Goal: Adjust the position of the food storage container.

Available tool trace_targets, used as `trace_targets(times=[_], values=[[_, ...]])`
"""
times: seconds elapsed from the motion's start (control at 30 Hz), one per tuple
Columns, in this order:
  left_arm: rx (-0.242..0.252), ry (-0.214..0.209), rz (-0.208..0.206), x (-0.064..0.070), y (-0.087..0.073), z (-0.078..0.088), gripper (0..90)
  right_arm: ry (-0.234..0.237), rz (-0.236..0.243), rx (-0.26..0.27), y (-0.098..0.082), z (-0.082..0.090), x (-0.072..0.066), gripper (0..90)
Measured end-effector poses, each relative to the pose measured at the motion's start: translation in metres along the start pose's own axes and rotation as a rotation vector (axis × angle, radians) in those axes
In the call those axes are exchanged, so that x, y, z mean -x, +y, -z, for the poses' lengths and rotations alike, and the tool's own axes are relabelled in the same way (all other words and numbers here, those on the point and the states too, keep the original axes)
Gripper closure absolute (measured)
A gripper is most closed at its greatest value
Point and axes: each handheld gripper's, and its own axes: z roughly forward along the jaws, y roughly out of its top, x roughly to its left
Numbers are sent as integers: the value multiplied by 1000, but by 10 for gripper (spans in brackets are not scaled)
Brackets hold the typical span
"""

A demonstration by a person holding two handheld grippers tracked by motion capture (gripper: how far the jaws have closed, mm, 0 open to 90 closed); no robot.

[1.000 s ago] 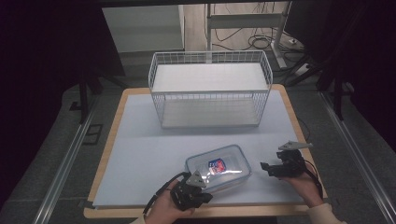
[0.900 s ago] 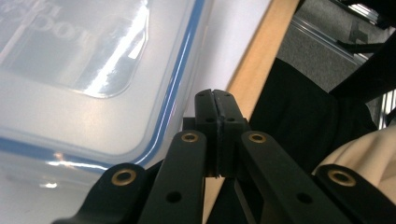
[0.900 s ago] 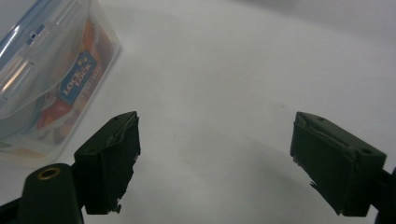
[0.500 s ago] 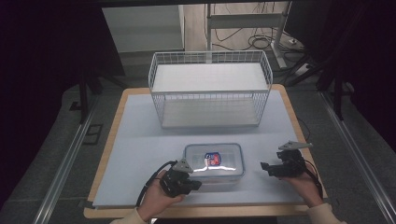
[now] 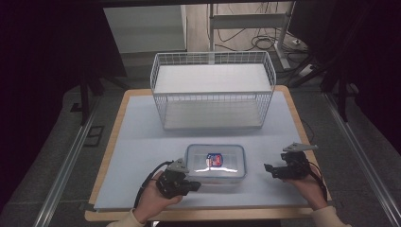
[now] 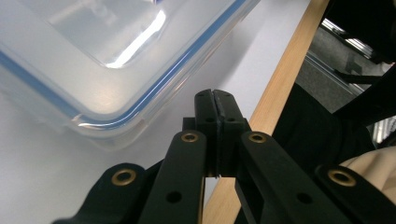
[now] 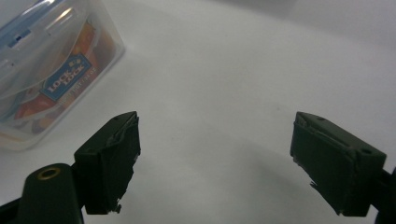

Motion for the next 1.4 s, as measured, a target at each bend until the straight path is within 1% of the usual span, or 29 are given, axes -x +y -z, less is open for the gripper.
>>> trace_targets(times=[0.07,0.13,0.2,0.23,0.27,0.37,0.4,0.43,0.47,0.53,0.6,0.67,0.7,0.73,0.77,0.8,0.83,0.87,0.9,1.03,1.17,1.27,1.4], values=[[35,12,4,0,2,10,900,-2,-4,5,0,1,1,161],[68,33,10,-4,4,22,900,-2,-5,6,0,1,1,161],[98,61,31,-9,4,29,894,-2,-2,7,1,1,0,161],[98,61,31,-9,4,29,866,-2,-2,7,1,1,0,161],[128,87,58,-15,3,33,863,0,-3,10,1,1,-1,161],[144,112,90,-26,0,38,880,21,-13,20,3,2,-2,162],[144,112,90,-26,0,38,882,24,-14,23,3,2,-2,162],[152,119,109,-32,-2,41,883,27,-13,27,4,3,-2,162],[156,124,116,-35,-3,42,883,30,-12,28,4,3,-3,163],[158,136,129,-40,-3,44,877,32,-13,28,4,2,-3,162],[162,157,143,-46,-5,45,857,36,-12,24,3,2,-4,162],[167,181,166,-52,-6,47,793,37,-9,22,3,2,-3,162],[175,206,185,-54,-7,47,729,36,-8,22,3,2,-3,162],[175,206,185,-54,-7,47,656,35,-11,21,3,2,-3,163],[174,221,198,-57,-8,48,656,35,-11,21,3,2,-3,163],[171,227,216,-60,-9,47,521,33,-11,22,3,2,-3,162],[171,227,216,-60,-9,47,484,29,-12,25,3,2,-4,162],[175,226,233,-64,-9,47,436,25,-11,31,3,2,-4,162],[174,224,238,-65,-9,47,391,24,-10,36,4,3,-4,162],[180,226,261,-71,-11,47,290,33,-14,47,4,4,-4,162],[192,226,281,-76,-14,48,224,46,-15,41,4,3,-5,157],[196,228,290,-78,-15,50,194,42,-15,49,5,3,-5,148],[197,228,287,-79,-16,50,176,62,-29,61,5,5,-5,144]])
